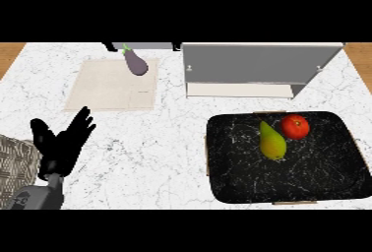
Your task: Pick the tomato from the tray and place it in the tiered shelf
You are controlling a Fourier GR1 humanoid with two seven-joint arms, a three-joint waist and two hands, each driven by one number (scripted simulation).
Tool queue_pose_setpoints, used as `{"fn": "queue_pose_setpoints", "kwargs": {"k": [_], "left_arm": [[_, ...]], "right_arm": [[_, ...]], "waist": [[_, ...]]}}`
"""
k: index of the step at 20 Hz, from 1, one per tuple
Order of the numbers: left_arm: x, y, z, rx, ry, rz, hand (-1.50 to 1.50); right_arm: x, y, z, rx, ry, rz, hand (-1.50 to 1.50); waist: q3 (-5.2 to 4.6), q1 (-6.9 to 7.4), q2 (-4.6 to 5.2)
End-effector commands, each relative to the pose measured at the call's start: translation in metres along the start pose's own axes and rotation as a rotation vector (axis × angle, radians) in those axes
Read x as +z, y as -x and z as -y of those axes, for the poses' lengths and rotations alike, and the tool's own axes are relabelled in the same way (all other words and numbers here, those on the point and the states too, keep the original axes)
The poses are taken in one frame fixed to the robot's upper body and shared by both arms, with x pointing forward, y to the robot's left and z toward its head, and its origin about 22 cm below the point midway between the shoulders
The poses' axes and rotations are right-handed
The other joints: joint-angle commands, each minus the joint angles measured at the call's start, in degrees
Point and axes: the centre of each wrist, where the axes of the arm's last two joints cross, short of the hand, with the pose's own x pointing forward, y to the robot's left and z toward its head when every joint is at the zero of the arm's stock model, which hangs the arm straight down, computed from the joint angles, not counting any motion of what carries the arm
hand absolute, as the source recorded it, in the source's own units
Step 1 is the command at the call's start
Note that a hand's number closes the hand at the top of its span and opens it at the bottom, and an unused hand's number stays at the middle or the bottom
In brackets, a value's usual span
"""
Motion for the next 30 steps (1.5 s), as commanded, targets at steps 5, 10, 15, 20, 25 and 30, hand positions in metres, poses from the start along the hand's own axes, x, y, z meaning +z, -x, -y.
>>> {"fn": "queue_pose_setpoints", "kwargs": {"k": [5,10,15,20,25,30], "left_arm": [[0.013,0.024,0.003,0.011,-0.016,-0.093,0.0],[0.013,0.023,-0.001,-0.017,-0.004,-0.111,0.0],[0.012,0.03,-0.007,-0.017,-0.003,-0.112,0.0],[0.007,0.02,0.015,-0.016,-0.007,-0.098,0.0],[0.019,0.025,0.01,-0.016,-0.003,-0.119,0.0],[0.014,0.016,0.019,-0.004,0.016,-0.093,0.0]], "right_arm": [[-0.008,-0.077,-0.017,0.181,-0.151,-0.1,-1.5],[-0.018,-0.129,-0.048,0.217,-0.074,-0.194,-1.5],[-0.03,-0.138,-0.085,0.305,-0.022,-0.276,-1.5],[-0.054,-0.149,-0.104,0.373,-0.065,-0.384,-1.5],[-0.059,-0.125,-0.15,0.417,-0.125,-0.409,-1.5],[-0.057,-0.125,-0.166,0.463,-0.125,-0.472,-1.5]], "waist": [[-0.37,0.14,0.23],[-0.45,0.91,0.39],[-0.39,0.91,0.52],[-0.34,1.16,0.63],[-0.27,1.07,0.53],[-0.29,0.44,0.44]]}}
